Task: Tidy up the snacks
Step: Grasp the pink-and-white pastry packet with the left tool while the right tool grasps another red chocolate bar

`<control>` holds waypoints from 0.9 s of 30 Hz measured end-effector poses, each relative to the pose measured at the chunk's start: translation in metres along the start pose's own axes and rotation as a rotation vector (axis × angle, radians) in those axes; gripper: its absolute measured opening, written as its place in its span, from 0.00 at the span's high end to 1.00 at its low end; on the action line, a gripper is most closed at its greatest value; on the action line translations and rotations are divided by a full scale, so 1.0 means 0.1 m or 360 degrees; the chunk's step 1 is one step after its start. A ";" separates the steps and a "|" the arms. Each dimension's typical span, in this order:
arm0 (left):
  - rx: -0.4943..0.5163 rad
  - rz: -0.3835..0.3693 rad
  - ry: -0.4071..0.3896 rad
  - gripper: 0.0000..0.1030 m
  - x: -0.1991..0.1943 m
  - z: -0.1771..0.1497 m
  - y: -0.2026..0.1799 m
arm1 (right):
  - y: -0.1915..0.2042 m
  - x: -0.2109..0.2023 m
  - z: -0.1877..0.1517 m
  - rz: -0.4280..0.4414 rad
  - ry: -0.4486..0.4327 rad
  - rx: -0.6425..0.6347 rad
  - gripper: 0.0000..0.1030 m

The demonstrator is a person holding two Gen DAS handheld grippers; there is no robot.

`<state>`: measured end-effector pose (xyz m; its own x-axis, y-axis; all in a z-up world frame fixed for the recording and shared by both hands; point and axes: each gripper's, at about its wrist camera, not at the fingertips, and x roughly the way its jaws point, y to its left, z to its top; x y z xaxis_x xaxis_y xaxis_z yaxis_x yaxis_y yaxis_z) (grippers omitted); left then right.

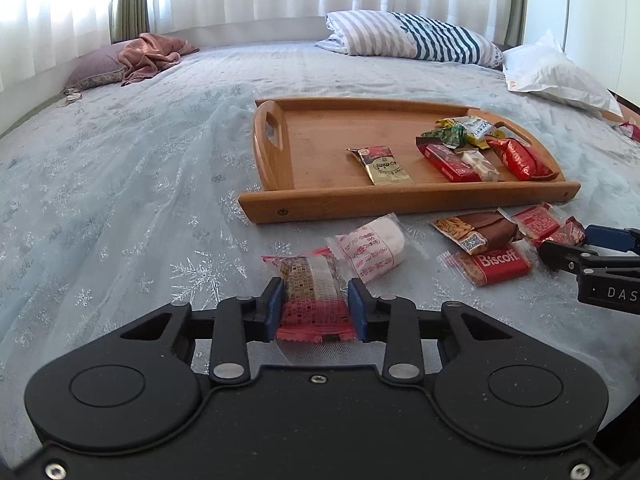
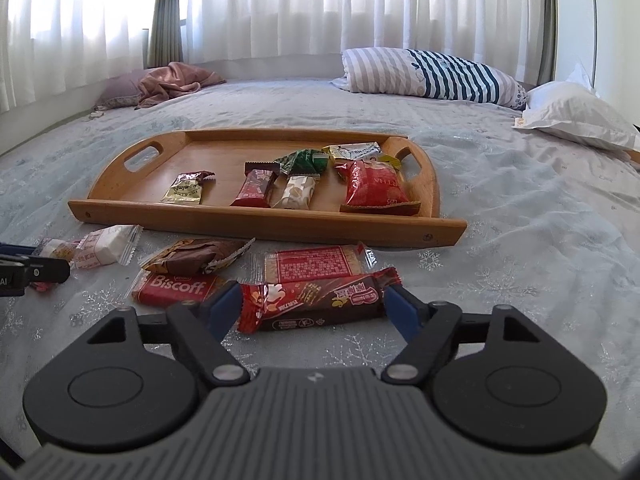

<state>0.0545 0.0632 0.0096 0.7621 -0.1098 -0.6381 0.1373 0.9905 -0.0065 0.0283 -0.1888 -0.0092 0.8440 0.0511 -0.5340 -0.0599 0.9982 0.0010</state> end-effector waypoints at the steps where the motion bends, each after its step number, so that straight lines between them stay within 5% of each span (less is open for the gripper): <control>1: -0.0005 -0.0003 0.0003 0.69 0.00 0.01 0.01 | 0.00 -0.01 0.00 0.0001 0.0001 0.0000 0.26; 8: -0.0026 -0.0014 -0.0008 0.70 -0.05 0.03 0.02 | -0.04 -0.04 0.02 -0.0028 0.0012 0.0005 0.33; 16: -0.0027 -0.0025 -0.0044 0.71 -0.10 0.09 0.03 | -0.16 -0.14 -0.05 -0.0078 0.0064 -0.0015 0.22; 20: -0.0029 -0.0033 -0.0059 0.81 -0.11 0.12 0.02 | -0.30 -0.21 -0.12 -0.0167 0.0114 -0.0032 0.22; 27: -0.0008 -0.0059 -0.0086 0.81 -0.12 0.19 -0.03 | -0.55 -0.26 -0.09 -0.0471 0.0164 0.0095 0.21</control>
<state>0.0567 0.0595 0.0315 0.7897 -0.1507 -0.5947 0.1629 0.9861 -0.0334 0.0049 -0.2455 -0.0034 0.7613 -0.2419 -0.6016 0.2139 0.9696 -0.1191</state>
